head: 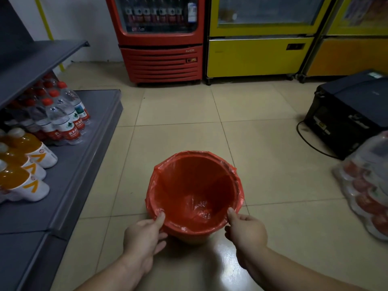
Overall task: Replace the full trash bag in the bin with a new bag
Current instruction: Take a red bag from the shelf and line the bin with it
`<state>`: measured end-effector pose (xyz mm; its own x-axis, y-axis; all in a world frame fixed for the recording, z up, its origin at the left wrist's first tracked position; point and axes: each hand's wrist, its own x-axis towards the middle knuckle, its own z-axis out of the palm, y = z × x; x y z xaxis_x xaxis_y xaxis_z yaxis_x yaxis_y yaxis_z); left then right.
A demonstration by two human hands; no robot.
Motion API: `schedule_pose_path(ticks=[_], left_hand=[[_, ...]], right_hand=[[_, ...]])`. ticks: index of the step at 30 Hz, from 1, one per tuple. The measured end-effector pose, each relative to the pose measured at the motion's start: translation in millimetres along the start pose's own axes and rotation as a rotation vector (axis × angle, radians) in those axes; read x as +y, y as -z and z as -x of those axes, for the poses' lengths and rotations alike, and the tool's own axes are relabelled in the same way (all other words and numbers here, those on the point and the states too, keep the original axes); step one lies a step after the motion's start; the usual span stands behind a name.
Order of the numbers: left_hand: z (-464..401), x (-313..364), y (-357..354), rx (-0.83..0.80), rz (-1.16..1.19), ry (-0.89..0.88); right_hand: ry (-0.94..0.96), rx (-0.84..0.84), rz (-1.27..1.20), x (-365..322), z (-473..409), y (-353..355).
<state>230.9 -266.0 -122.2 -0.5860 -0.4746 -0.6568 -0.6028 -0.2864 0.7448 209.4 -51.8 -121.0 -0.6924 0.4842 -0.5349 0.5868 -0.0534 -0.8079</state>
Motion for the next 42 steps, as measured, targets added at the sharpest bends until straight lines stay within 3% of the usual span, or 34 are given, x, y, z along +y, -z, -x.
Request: schedule_pose_path(ticks=[7, 14, 16, 18, 20, 23, 25, 31, 37, 42], left_hand=[[-4, -16, 5, -0.006, 0.136, -0.022], [-16, -30, -1, -0.070, 0.131, -0.043], [-20, -26, 3, -0.026, 0.101, -0.046], [-27, -12, 12, 0.097, 0.041, -0.133], [-38, 16, 22, 0.174, -0.085, -0.346], [-58, 68, 20, 0.116, -0.461, -0.621], [-71, 88, 9, 0.100, -0.554, -0.665], [-97, 88, -16, -0.058, -0.314, -0.394], [-95, 84, -18, -0.057, 0.011, -0.194], [-99, 87, -17, -0.033, 0.103, -0.075]], right_hand=[[-0.005, 0.054, -0.152, 15, -4, -5], [-0.056, 0.062, -0.247, 27, -2, -18], [-0.066, 0.110, -0.263, 24, -8, -15], [0.043, 0.229, -0.195, 8, -19, -7], [0.302, 0.246, -0.009, -17, -34, 3], [0.606, 0.084, 0.334, -53, -62, 9], [0.688, -0.023, 0.479, -68, -75, 7], [0.666, -0.105, 0.511, -78, -99, -6], [0.341, -0.175, 0.169, -80, -108, -8], [0.081, -0.282, -0.035, -81, -110, -10]])
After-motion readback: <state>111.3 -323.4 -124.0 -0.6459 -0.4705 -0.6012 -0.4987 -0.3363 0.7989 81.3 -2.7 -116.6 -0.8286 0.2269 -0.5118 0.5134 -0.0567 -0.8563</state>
